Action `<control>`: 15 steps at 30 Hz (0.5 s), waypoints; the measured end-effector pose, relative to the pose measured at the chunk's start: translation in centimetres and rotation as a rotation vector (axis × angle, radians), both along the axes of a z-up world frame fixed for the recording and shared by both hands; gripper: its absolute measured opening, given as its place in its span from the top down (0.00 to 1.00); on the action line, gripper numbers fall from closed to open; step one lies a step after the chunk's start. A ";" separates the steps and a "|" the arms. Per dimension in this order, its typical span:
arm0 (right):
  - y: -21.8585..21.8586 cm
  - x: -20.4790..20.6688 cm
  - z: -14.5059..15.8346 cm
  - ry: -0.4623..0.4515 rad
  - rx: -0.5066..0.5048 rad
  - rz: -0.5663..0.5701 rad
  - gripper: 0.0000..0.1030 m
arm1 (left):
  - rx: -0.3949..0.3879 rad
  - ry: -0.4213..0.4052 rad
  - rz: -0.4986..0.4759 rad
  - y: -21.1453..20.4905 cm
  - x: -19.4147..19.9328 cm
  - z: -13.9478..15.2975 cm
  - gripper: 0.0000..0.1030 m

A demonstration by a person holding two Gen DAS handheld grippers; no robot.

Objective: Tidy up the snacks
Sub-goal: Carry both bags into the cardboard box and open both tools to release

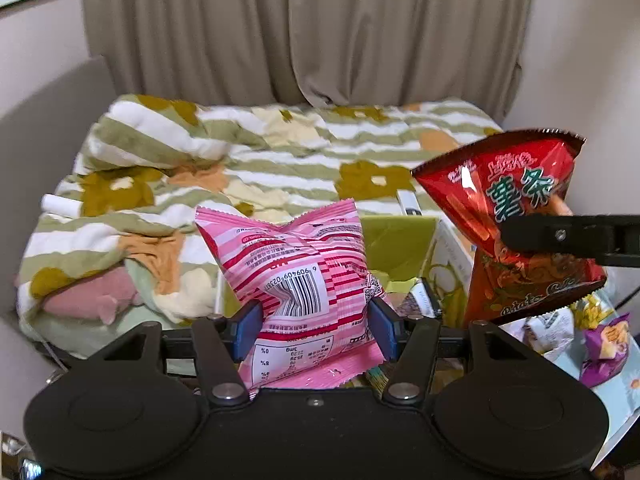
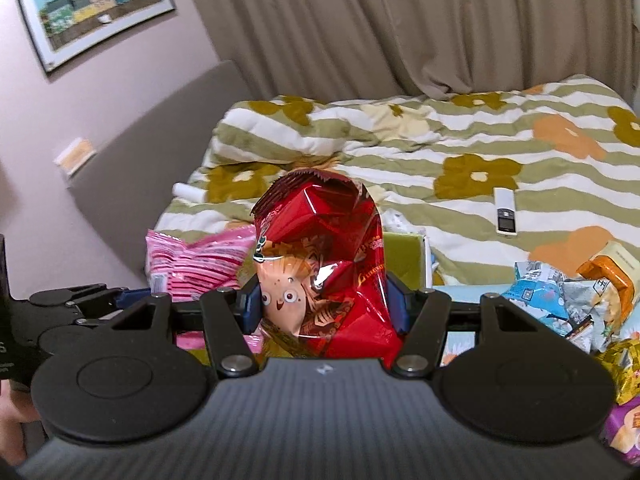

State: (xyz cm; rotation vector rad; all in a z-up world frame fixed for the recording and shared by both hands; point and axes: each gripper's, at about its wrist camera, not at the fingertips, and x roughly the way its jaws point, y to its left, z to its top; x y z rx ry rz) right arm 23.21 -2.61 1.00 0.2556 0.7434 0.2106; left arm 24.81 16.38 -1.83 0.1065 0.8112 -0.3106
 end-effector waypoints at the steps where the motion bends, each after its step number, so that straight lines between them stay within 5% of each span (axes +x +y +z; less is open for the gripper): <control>1: 0.1 0.3 -0.3 0.007 0.001 -0.011 0.28 | 0.001 0.015 -0.013 0.0 0.9 -0.6 0.40; 4: 0.5 1.3 -1.2 0.031 -0.004 -0.051 0.28 | 0.006 0.045 -0.040 -0.1 2.6 -2.0 0.35; 6: 0.7 1.9 -1.7 0.047 -0.009 -0.071 0.28 | 0.025 0.044 -0.052 -0.1 3.1 -2.4 0.11; 8: 0.8 2.3 -2.1 0.063 -0.013 -0.085 0.28 | 0.040 0.018 -0.058 0.1 2.8 -2.5 0.03; 15: 1.2 3.2 -3.5 0.127 0.014 -0.106 0.27 | 0.011 0.020 -0.064 1.6 1.2 -2.0 0.03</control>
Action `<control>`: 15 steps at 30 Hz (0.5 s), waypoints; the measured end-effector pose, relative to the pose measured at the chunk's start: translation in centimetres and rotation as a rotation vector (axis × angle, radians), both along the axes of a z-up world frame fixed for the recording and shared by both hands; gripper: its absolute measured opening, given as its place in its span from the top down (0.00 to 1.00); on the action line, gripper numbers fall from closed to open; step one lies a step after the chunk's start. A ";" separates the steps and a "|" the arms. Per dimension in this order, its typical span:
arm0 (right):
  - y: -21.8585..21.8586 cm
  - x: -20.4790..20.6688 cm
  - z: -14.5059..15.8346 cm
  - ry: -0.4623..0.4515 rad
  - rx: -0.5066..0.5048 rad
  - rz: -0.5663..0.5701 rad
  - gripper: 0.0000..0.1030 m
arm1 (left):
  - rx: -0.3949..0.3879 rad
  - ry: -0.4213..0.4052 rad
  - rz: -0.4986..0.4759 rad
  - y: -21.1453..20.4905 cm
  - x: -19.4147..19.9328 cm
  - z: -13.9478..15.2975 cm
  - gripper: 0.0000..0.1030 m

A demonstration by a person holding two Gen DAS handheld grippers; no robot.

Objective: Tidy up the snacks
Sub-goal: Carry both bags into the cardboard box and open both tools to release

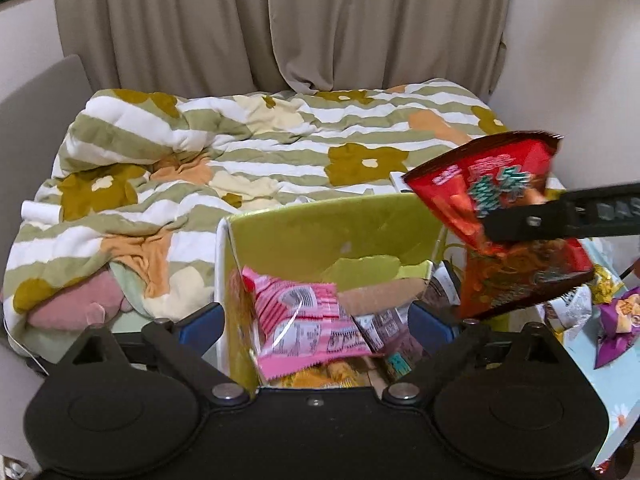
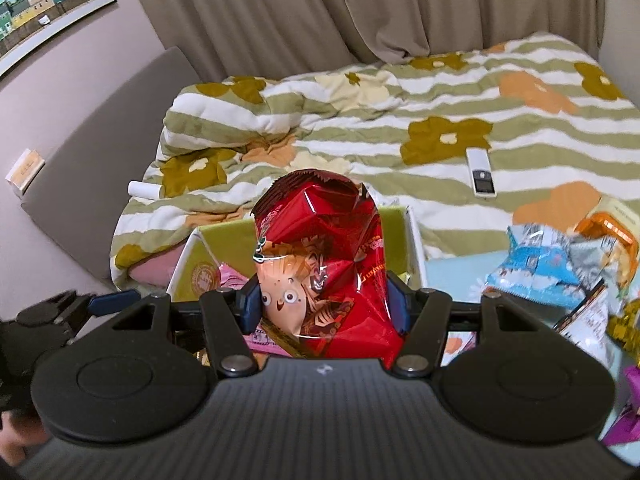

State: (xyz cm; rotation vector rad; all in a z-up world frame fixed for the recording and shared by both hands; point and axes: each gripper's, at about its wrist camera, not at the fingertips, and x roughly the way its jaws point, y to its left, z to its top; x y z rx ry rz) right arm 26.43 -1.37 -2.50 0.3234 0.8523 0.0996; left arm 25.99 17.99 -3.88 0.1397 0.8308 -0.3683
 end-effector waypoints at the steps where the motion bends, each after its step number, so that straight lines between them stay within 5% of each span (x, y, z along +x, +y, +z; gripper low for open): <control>1: 0.1 0.3 -0.2 0.011 0.014 -0.003 0.27 | -0.003 0.001 0.004 0.2 -0.1 0.1 0.03; 11: 2.2 4.2 -2.1 0.088 0.080 0.010 0.26 | 0.015 -0.017 0.021 1.8 -1.0 0.3 0.03; 13: 2.4 4.8 -2.6 0.105 0.097 0.000 0.22 | 0.010 -0.013 0.028 2.2 -0.9 0.2 0.03; 15: 2.5 4.9 -3.0 0.114 0.132 -0.021 0.00 | 0.009 -0.011 0.037 2.5 -1.1 0.1 0.03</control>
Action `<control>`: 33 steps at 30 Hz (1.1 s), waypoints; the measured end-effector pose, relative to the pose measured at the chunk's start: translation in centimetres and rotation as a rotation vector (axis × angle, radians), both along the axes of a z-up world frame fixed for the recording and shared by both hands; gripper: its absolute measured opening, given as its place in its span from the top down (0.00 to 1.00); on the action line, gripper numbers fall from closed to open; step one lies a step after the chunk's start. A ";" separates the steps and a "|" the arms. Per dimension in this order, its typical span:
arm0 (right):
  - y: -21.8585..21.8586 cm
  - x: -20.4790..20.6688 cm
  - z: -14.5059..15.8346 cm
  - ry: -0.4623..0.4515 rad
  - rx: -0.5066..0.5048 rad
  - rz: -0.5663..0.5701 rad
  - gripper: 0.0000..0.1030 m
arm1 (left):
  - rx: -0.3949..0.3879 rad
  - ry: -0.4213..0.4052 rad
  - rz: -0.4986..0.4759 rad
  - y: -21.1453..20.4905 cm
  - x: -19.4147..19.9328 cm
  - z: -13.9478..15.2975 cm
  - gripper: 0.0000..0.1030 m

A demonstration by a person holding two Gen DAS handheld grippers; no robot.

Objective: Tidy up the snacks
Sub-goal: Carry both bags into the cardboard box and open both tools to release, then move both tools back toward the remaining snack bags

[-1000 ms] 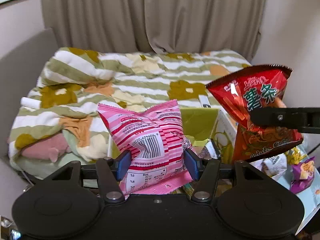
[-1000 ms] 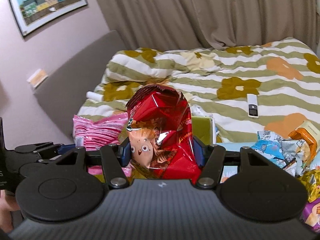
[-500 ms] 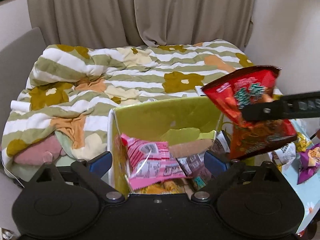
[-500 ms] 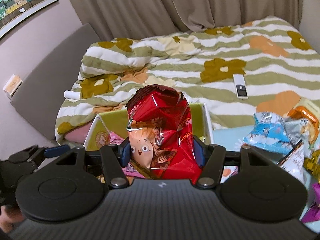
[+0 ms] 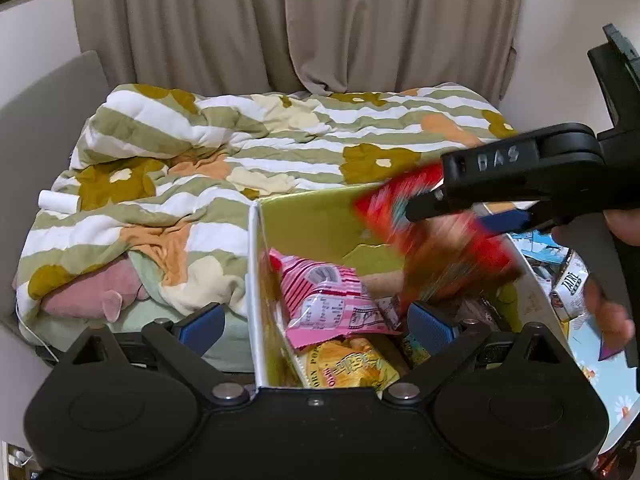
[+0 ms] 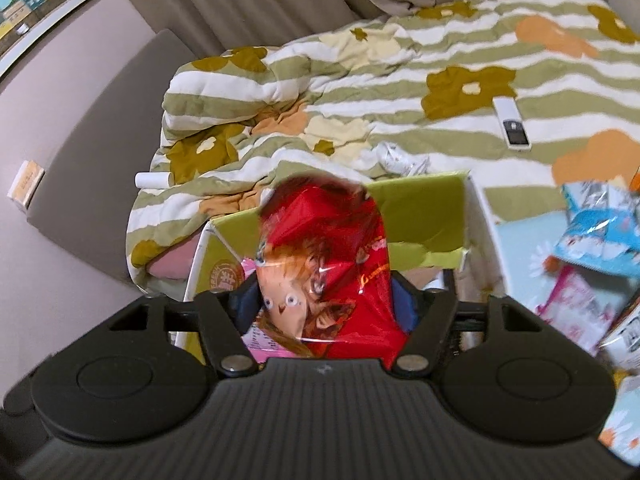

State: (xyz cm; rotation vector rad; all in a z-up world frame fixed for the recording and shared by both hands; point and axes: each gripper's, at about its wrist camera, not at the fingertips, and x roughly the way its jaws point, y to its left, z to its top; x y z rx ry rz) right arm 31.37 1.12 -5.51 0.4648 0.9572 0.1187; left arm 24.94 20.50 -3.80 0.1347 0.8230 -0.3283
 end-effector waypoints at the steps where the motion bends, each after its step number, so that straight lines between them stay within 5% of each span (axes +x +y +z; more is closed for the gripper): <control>1: 0.0 -0.1 -0.1 -0.009 0.012 -0.014 0.00 | 0.000 0.000 0.004 0.1 -0.1 0.0 0.03; 17: 0.1 -5.0 3.6 -0.126 -0.108 0.015 0.00 | -0.013 -0.028 0.027 0.2 -2.1 1.8 0.03; 33: -7.9 -15.8 10.7 -0.303 -0.194 0.021 0.00 | -0.032 -0.152 0.082 -4.9 -10.9 7.0 0.03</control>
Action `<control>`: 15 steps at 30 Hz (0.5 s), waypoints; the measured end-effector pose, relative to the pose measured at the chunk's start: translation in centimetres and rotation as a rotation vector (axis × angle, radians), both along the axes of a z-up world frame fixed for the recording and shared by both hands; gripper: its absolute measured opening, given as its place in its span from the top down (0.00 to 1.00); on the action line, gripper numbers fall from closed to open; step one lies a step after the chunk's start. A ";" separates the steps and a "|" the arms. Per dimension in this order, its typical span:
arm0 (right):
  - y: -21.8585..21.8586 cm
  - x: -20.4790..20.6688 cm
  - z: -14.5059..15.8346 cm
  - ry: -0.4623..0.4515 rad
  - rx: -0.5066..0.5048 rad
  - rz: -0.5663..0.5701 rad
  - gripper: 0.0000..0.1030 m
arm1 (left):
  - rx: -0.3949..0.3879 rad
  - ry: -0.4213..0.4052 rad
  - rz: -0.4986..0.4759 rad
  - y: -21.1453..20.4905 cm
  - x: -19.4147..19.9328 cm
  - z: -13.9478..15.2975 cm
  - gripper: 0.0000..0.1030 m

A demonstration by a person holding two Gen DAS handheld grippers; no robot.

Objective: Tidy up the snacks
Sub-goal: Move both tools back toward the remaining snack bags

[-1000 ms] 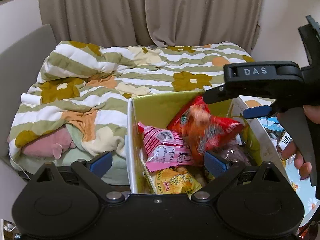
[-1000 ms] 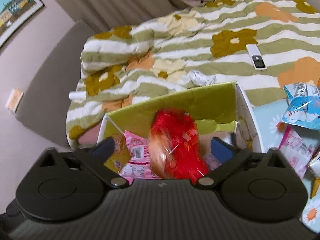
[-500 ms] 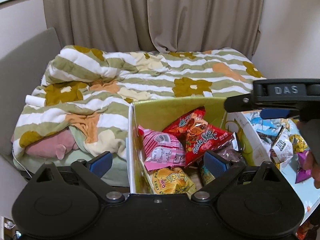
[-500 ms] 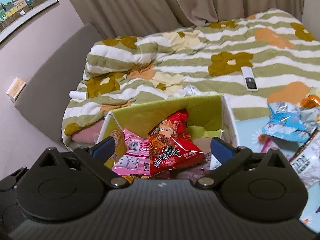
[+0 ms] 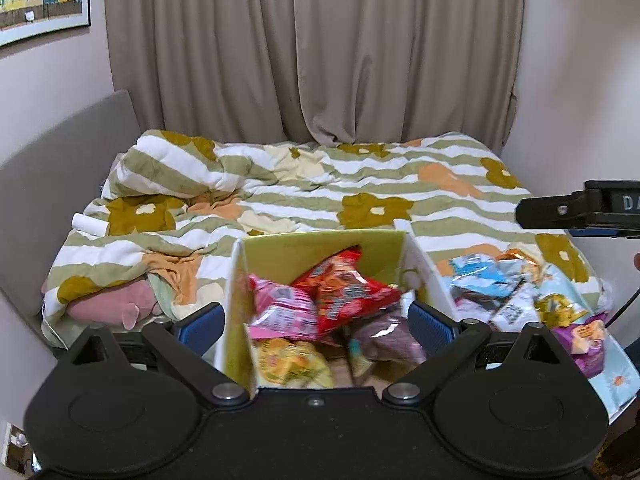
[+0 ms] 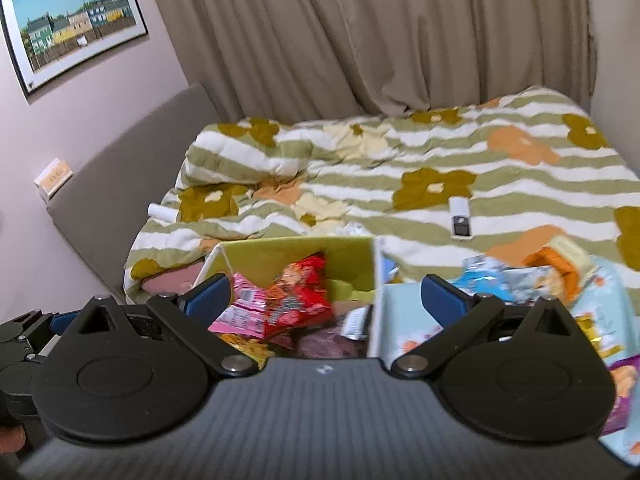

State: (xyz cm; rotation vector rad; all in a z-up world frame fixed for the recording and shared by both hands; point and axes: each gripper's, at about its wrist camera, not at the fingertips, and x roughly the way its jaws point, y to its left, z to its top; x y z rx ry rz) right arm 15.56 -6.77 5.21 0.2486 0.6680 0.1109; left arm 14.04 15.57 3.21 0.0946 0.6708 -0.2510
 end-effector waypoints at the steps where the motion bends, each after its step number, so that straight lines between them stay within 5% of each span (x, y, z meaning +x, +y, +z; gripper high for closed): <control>1: -1.0 -0.7 0.3 -0.007 0.000 -0.002 0.00 | 0.000 -0.005 0.003 -0.7 -0.6 0.2 0.03; 15: -15.0 -8.6 0.1 -0.028 -0.024 -0.071 0.00 | -0.005 -0.002 -0.014 -12.3 -6.3 0.1 0.03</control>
